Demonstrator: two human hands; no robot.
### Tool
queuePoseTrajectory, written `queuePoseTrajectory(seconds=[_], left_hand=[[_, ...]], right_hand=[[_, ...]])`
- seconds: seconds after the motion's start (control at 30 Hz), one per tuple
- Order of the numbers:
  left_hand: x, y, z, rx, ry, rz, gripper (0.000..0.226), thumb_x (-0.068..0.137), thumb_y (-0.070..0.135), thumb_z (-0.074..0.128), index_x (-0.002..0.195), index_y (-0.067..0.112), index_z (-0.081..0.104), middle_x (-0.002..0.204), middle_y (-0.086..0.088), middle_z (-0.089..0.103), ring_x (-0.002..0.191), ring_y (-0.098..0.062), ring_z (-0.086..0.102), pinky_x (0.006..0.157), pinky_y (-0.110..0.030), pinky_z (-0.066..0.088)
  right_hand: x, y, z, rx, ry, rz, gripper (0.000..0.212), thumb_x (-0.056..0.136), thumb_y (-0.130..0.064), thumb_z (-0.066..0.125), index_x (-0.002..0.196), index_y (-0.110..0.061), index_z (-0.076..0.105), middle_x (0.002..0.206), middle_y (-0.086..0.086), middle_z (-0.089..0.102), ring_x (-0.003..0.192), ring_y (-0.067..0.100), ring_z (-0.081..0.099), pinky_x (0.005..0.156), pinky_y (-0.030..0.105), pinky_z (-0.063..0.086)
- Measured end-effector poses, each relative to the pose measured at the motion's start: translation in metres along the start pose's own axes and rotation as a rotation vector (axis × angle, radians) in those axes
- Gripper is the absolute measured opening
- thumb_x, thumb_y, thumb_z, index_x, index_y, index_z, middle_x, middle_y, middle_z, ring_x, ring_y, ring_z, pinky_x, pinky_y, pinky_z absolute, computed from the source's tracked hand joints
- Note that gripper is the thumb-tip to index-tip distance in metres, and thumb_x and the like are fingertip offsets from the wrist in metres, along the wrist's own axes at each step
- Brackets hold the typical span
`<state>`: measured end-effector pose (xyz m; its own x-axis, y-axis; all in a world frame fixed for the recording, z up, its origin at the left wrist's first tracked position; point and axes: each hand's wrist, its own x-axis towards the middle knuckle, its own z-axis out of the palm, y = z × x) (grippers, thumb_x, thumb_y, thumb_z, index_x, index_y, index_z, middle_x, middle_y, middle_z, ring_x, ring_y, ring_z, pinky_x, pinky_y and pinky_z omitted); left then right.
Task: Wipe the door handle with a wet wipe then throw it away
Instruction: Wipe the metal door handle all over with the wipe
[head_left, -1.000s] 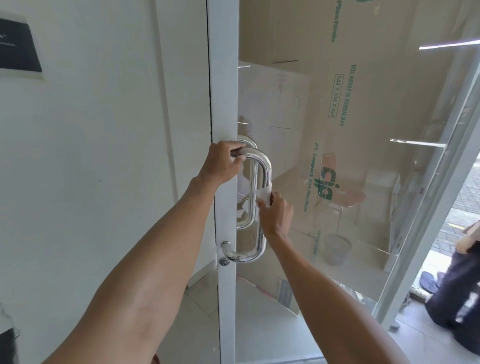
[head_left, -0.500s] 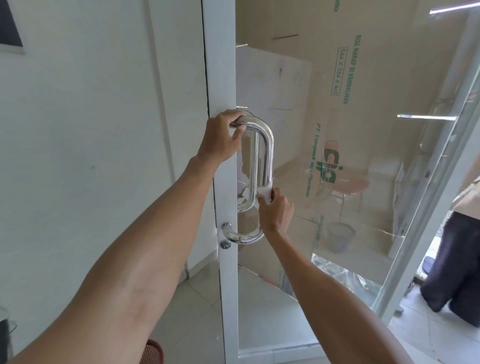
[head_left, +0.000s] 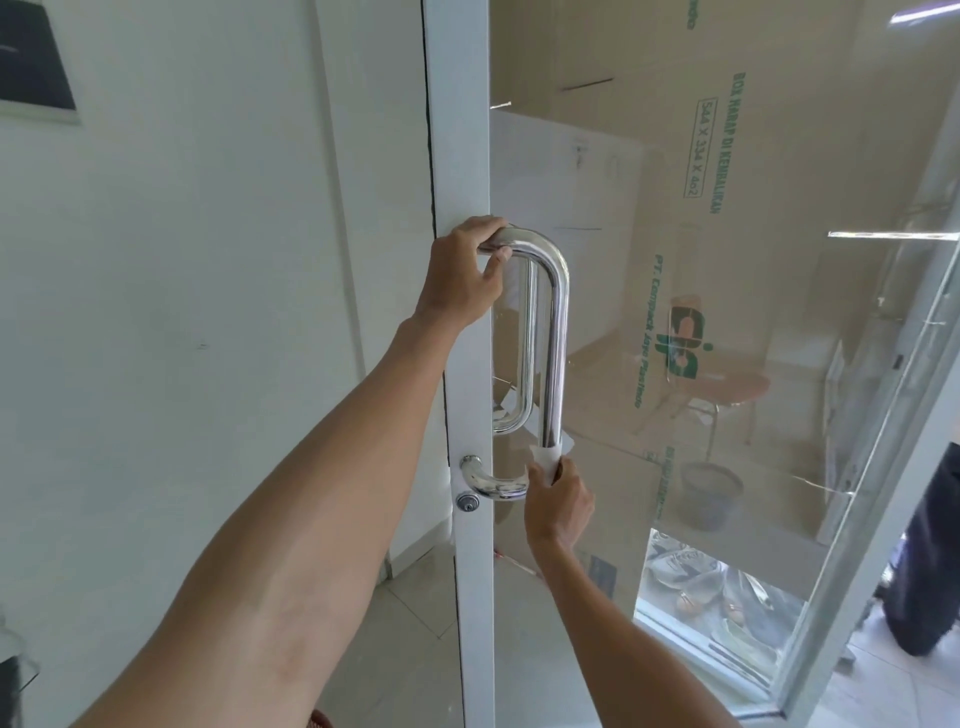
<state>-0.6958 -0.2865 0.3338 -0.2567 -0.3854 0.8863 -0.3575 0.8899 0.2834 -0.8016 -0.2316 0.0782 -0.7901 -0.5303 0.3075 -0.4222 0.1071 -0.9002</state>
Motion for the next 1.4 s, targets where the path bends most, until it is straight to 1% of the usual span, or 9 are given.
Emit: queuePoseTrajectory(seconds=[0.13, 0.3, 0.53, 0.63, 0.73, 0.9, 1.03, 1.23, 1.4], left_hand=[[-0.002, -0.004, 0.003, -0.012, 0.038, -0.019, 0.032, 0.087, 0.004, 0.057, 0.117, 0.0, 0.063, 0.113, -0.01, 0.067, 0.1, -0.017, 0.063, 0.09, -0.005, 0.04], [-0.003, -0.009, 0.008, 0.008, 0.045, 0.034, 0.031, 0.09, 0.009, 0.054, 0.119, 0.0, 0.061, 0.116, -0.011, 0.064, 0.102, -0.018, 0.063, 0.096, -0.017, 0.046], [-0.011, -0.015, 0.019, 0.059, 0.077, 0.052, 0.035, 0.09, 0.006, 0.048, 0.123, 0.0, 0.057, 0.126, -0.013, 0.058, 0.117, -0.025, 0.056, 0.103, -0.036, 0.043], [-0.014, -0.015, 0.021, 0.071, 0.077, 0.01, 0.04, 0.089, 0.001, 0.046, 0.129, 0.001, 0.053, 0.133, -0.015, 0.054, 0.129, -0.029, 0.047, 0.109, -0.04, 0.038], [-0.027, -0.012, 0.027, 0.077, 0.107, -0.005, 0.048, 0.091, 0.0, 0.044, 0.139, 0.0, 0.042, 0.147, -0.016, 0.042, 0.143, -0.028, 0.03, 0.119, -0.031, 0.023], [-0.071, -0.013, 0.042, 0.075, 0.184, 0.005, 0.05, 0.096, 0.013, 0.031, 0.144, -0.002, 0.033, 0.153, -0.018, 0.031, 0.145, -0.027, 0.025, 0.117, -0.029, 0.028], [-0.119, -0.023, 0.057, 0.097, 0.051, -0.053, 0.064, 0.083, -0.012, 0.042, 0.145, 0.0, 0.031, 0.155, -0.014, 0.029, 0.147, -0.023, 0.019, 0.116, -0.04, 0.031], [-0.189, -0.032, 0.075, 0.121, -0.221, -0.19, 0.074, 0.075, -0.014, 0.036, 0.145, 0.01, 0.037, 0.156, -0.004, 0.029, 0.146, -0.012, 0.021, 0.118, -0.034, 0.028], [-0.218, -0.039, 0.083, 0.147, -0.41, -0.255, 0.074, 0.077, -0.01, 0.042, 0.146, 0.016, 0.034, 0.156, 0.0, 0.03, 0.146, -0.012, 0.022, 0.117, -0.031, 0.029]], right_hand=[[0.007, -0.013, 0.001, -0.003, 0.053, -0.05, 0.022, 0.082, -0.031, 0.07, 0.088, -0.01, 0.066, 0.078, 0.008, 0.072, 0.067, 0.027, 0.06, 0.062, 0.03, 0.038], [0.016, -0.02, 0.005, -0.01, 0.079, -0.119, 0.03, 0.085, -0.033, 0.067, 0.103, -0.009, 0.064, 0.086, 0.009, 0.073, 0.077, 0.031, 0.065, 0.072, 0.038, 0.05], [-0.011, 0.013, 0.014, 0.131, 0.015, 0.05, 0.022, 0.082, -0.031, 0.07, 0.082, -0.01, 0.061, 0.076, 0.008, 0.07, 0.065, 0.023, 0.06, 0.061, 0.032, 0.047], [-0.007, 0.0, 0.014, 0.132, 0.097, 0.07, 0.024, 0.081, -0.028, 0.072, 0.095, -0.01, 0.066, 0.086, 0.009, 0.073, 0.074, 0.027, 0.064, 0.07, 0.035, 0.05], [0.006, -0.014, 0.007, 0.141, 0.136, -0.014, 0.032, 0.08, -0.03, 0.072, 0.107, -0.013, 0.067, 0.09, 0.004, 0.073, 0.079, 0.025, 0.065, 0.079, 0.037, 0.052], [-0.005, 0.008, 0.004, 0.101, 0.03, 0.03, 0.025, 0.079, -0.035, 0.072, 0.075, -0.013, 0.062, 0.064, -0.001, 0.064, 0.06, 0.02, 0.059, 0.058, 0.03, 0.045], [-0.015, 0.013, 0.01, 0.157, -0.013, 0.154, 0.029, 0.076, -0.035, 0.076, 0.067, -0.013, 0.059, 0.062, 0.002, 0.063, 0.06, 0.021, 0.059, 0.057, 0.028, 0.042], [-0.01, 0.013, 0.007, 0.182, -0.066, 0.204, 0.024, 0.074, -0.033, 0.078, 0.073, -0.013, 0.065, 0.065, -0.002, 0.062, 0.059, 0.016, 0.062, 0.062, 0.029, 0.055], [-0.007, 0.015, 0.003, 0.213, -0.104, 0.203, 0.023, 0.074, -0.035, 0.08, 0.075, -0.017, 0.066, 0.064, -0.005, 0.063, 0.054, 0.008, 0.06, 0.051, 0.018, 0.046]])
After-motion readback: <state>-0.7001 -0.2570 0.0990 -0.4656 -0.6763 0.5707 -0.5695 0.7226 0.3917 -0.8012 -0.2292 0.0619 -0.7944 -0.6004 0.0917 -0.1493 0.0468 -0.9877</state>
